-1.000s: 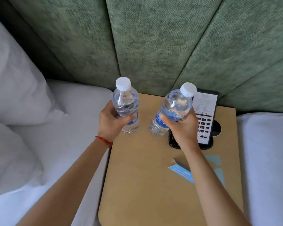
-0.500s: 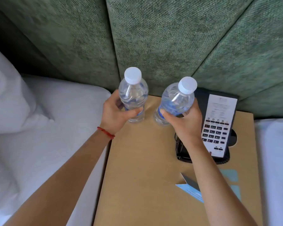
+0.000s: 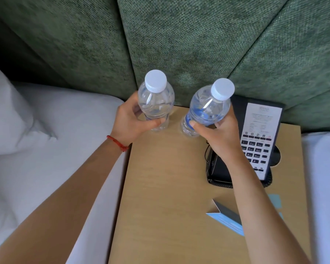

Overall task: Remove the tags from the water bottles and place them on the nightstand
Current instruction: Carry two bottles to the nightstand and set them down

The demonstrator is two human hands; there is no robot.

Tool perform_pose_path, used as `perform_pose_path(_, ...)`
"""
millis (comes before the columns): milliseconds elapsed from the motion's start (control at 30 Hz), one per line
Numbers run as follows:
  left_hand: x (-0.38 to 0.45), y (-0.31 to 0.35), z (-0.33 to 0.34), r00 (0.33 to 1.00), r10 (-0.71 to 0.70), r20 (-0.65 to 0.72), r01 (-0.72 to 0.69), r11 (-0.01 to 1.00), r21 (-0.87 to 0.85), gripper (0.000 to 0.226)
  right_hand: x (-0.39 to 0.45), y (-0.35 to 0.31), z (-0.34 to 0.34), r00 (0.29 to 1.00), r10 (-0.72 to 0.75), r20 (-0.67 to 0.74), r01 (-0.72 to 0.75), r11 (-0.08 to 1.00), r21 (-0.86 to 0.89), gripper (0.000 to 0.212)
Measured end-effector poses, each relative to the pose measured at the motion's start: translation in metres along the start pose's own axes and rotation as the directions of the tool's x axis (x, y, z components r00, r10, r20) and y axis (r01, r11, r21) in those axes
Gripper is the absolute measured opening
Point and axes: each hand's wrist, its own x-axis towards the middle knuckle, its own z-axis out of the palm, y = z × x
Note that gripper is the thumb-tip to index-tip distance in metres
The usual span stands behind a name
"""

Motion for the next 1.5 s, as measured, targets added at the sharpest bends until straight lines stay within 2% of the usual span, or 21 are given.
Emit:
perform_pose_path(367,-0.02,0.006,0.003,0.999,-0.025,-0.034,0.03,0.987,0.156,0.062,-0.023,0.0,-0.002,0.999,0.046,-0.009,-0.046,0.998,0.042,0.065)
perform_pose_path(600,-0.055,0.02,0.01,0.987,-0.069,-0.144,0.101,0.969,0.226,0.057,-0.052,-0.029,-0.008,0.995,0.088,-0.049,-0.093,0.99,-0.106,0.055)
perform_pose_path(733,-0.078,0.044,0.01,0.984,-0.098,-0.146,0.132,0.96,0.248,0.053,-0.07,-0.055,-0.011,0.996,0.085,-0.035,-0.091,0.968,-0.232,0.059)
perform_pose_path(900,-0.114,0.089,0.003,0.996,0.0,-0.093,0.044,0.878,0.478,0.05,-0.108,-0.092,-0.021,0.999,-0.053,-0.012,0.04,0.866,-0.499,0.06)
perform_pose_path(1033,-0.151,0.118,-0.006,0.996,0.072,-0.059,-0.02,0.79,0.613,0.048,-0.146,-0.121,-0.023,0.987,-0.158,0.034,0.147,0.786,-0.601,0.055)
perform_pose_path(1133,-0.182,0.13,-0.011,0.996,0.067,-0.059,-0.009,0.735,0.678,0.051,-0.169,-0.137,-0.023,0.97,-0.23,0.077,0.225,0.732,-0.644,0.053)
perform_pose_path(1267,-0.222,0.145,-0.013,0.994,0.065,-0.086,0.019,0.678,0.735,0.05,-0.19,-0.153,-0.028,0.95,-0.256,0.18,0.309,0.683,-0.661,0.05)
perform_pose_path(1500,-0.288,0.164,-0.005,0.957,0.04,-0.287,0.202,0.617,0.761,0.05,-0.208,-0.174,-0.041,0.867,-0.258,0.425,0.48,0.662,-0.576,0.048)
